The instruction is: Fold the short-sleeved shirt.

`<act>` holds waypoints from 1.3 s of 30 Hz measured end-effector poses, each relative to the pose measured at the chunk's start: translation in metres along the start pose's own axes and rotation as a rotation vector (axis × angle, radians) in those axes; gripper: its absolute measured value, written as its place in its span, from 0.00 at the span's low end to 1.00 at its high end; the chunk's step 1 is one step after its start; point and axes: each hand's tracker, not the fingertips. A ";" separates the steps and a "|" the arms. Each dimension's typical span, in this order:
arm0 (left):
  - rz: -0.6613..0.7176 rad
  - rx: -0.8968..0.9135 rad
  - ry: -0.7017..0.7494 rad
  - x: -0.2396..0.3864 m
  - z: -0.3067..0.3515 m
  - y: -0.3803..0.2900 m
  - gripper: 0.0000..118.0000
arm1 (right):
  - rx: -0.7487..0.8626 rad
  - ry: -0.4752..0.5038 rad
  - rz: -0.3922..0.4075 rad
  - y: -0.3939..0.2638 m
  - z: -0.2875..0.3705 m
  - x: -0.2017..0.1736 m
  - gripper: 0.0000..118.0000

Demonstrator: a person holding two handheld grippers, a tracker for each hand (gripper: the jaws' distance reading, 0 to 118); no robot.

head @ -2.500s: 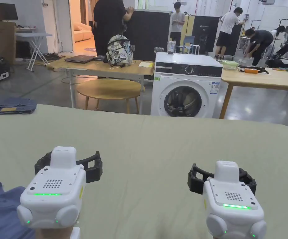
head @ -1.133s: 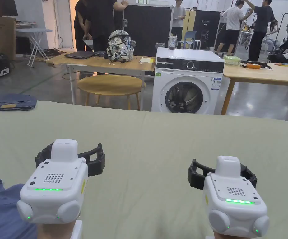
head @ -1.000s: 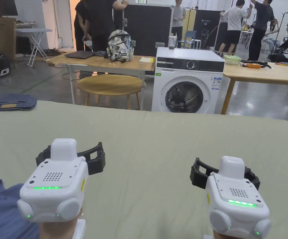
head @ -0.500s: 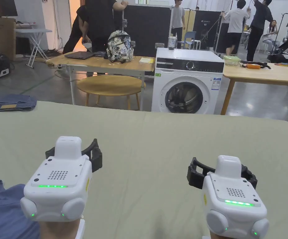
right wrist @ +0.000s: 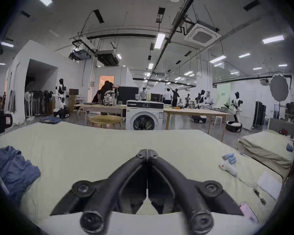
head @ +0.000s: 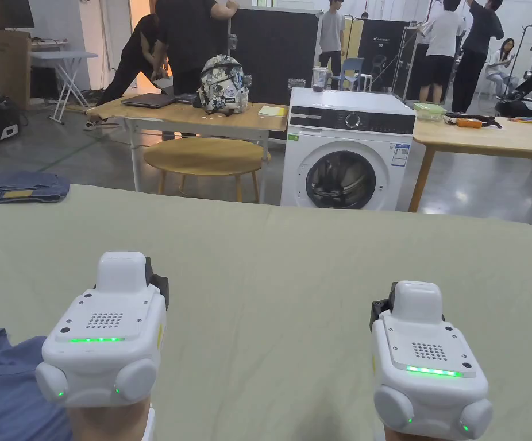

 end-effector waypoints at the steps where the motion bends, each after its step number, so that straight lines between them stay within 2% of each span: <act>1: -0.004 0.000 0.011 0.001 0.000 0.000 0.00 | -0.005 0.005 -0.001 -0.001 0.000 0.000 0.00; 10: -0.034 -0.031 -0.017 -0.010 0.001 0.006 0.00 | -0.040 0.029 -0.016 0.000 0.002 -0.003 0.00; 18: -0.042 -0.102 0.010 -0.047 0.002 0.006 0.00 | -0.042 0.062 -0.010 0.006 0.004 -0.023 0.00; 21: -0.041 -0.194 0.004 -0.073 0.004 0.009 0.00 | -0.069 0.104 -0.032 0.008 0.002 -0.033 0.00; 32: -0.044 -0.393 0.168 -0.197 0.026 -0.002 0.00 | -0.085 0.251 0.026 0.003 0.001 -0.097 0.00; 35: -0.018 -0.499 0.177 -0.229 0.026 -0.011 0.00 | -0.094 0.287 0.039 -0.005 -0.002 -0.113 0.00; 39: 0.076 -0.690 0.107 -0.256 0.024 -0.029 0.00 | -0.113 0.320 0.046 -0.008 0.001 -0.126 0.00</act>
